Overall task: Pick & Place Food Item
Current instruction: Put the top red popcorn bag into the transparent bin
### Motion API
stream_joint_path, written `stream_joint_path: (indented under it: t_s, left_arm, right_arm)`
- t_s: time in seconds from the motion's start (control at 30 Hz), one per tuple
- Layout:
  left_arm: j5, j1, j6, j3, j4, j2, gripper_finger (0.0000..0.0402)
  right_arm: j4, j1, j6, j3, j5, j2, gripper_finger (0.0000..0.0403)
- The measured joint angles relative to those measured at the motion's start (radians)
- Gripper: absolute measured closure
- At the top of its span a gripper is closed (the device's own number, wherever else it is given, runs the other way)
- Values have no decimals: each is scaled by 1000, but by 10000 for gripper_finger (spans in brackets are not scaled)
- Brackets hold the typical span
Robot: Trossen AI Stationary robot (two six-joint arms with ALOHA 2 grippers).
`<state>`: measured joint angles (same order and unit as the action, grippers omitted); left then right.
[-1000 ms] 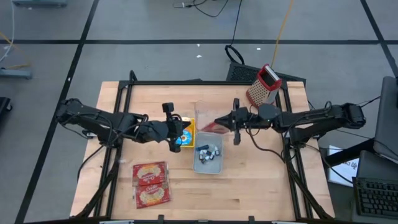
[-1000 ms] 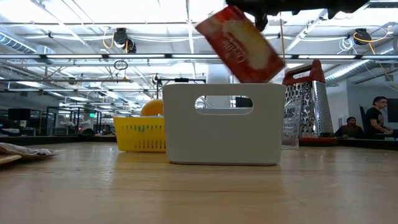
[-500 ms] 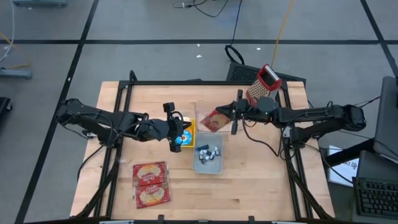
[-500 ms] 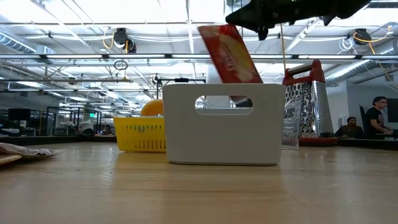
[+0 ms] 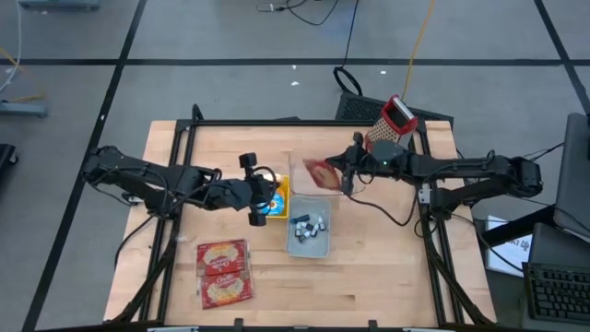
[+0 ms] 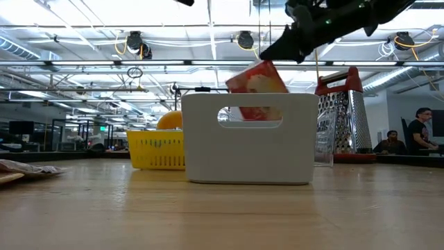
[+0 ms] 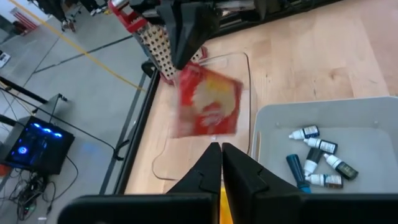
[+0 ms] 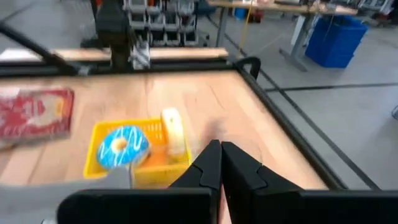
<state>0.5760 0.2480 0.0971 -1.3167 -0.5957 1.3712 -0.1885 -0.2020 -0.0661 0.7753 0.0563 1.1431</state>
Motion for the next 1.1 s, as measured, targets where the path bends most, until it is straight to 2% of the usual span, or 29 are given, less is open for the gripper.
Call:
stream_joint_path:
  t_s: [0.2, 0.37, 0.53, 0.67, 0.8, 1.1]
  left_arm:
    - [0, -1, -12, 0, -12, 0, 381]
    - [0, -2, -2, 0, -14, 2, 380]
    - [-2, -22, -4, 0, -10, 4, 380]
    - [-2, -43, -25, 0, -8, 4, 380]
    - [-3, -58, -40, 0, -7, 4, 380]
    - [-3, -70, -55, 1, -3, 4, 380]
  right_arm:
    - [150, 0, -40, 0, -9, -77, 403]
    - [326, -8, -62, 0, -83, -159, 403]
    - [427, -8, -94, 1, -84, -180, 403]
    - [434, -8, -140, 1, -88, -171, 403]
    - [403, -8, -190, 1, -141, -134, 403]
    - [235, -9, -347, 3, -133, 70, 403]
